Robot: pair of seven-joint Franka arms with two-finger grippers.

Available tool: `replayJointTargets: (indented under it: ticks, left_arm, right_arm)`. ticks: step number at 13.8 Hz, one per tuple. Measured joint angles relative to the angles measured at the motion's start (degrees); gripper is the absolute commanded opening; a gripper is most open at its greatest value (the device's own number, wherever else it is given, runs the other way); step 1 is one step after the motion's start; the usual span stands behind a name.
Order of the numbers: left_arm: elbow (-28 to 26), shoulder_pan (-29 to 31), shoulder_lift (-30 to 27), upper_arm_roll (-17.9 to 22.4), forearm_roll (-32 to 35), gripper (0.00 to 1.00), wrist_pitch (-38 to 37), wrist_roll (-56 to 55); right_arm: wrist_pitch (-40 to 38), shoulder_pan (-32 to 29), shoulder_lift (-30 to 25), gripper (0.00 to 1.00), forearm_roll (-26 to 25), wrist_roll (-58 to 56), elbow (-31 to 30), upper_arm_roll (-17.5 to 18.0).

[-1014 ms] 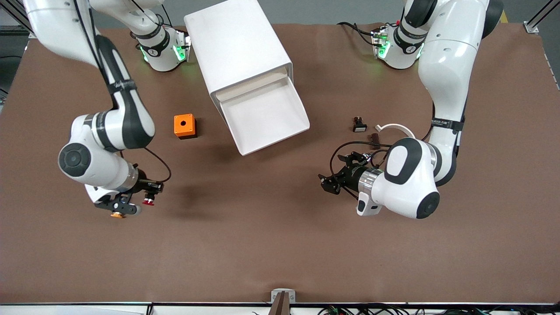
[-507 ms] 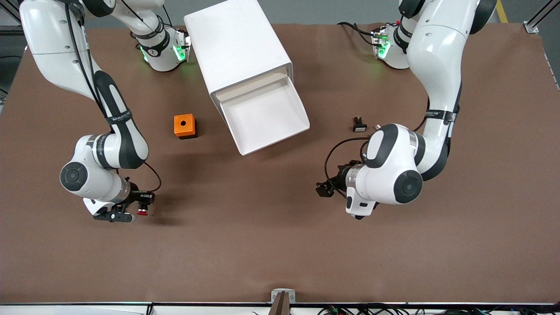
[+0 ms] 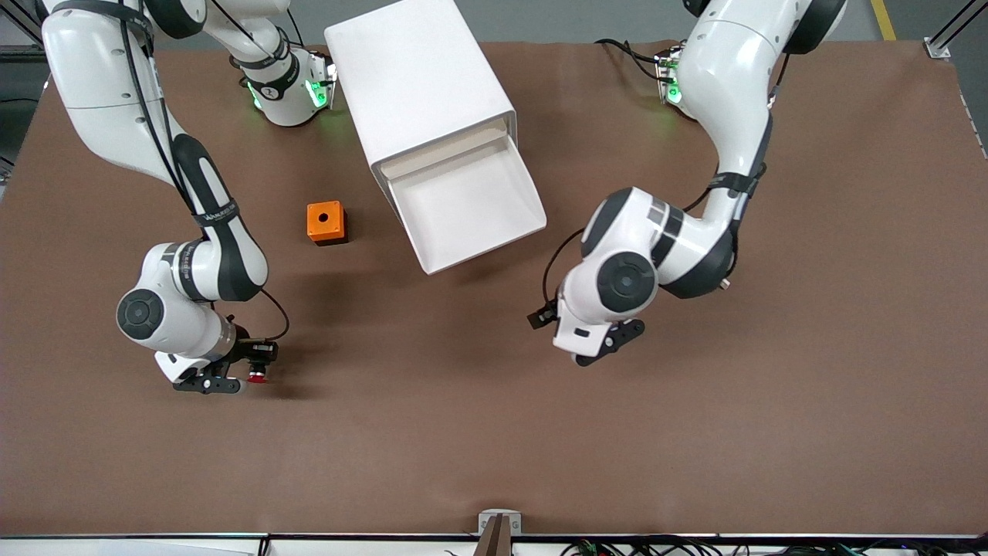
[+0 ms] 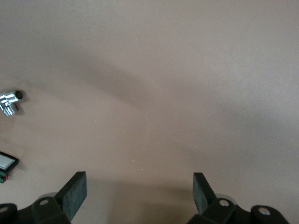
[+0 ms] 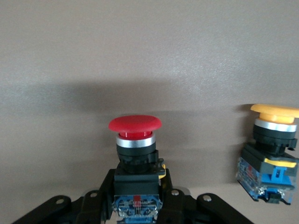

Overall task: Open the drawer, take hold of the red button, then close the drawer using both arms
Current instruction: 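Set the red button down, open the right gripper while left releases drawer, then push the drawer closed with the left gripper while the right gripper withdraws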

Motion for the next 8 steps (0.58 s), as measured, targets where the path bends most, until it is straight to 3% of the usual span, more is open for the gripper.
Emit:
replayJointTargets:
  ticks: [3, 4, 5, 6, 8]
  left_arm:
    - [-0.35, -3.60, -0.15, -0.02, 3.16, 1.00, 0.22, -4.14]
    - [-0.68, -5.19, -0.16, -0.01, 4.10, 1.00, 0.23, -6.12]
    - [-0.93, -5.94, -0.17, 0.00, 4.25, 1.00, 0.24, -6.79]
    - [-1.20, -6.65, -0.17, -0.01, 4.26, 1.00, 0.24, -7.26]
    - [-1.74, -8.21, -0.17, -0.01, 4.26, 1.00, 0.28, -7.76]
  right_arm:
    - [0.19, -0.71, 0.46, 0.03, 0.00, -0.03, 0.00, -0.01]
    - [0.20, -0.89, 0.49, 0.27, 0.00, -0.02, 0.00, 0.00]
    - [0.21, -0.92, 0.52, 0.81, 0.00, -0.02, 0.00, 0.00]
    - [0.21, -0.92, 0.63, 1.00, 0.00, -0.02, 0.00, 0.00]
    - [0.53, -0.95, 0.91, 1.00, 0.00, -0.01, 0.00, 0.00]
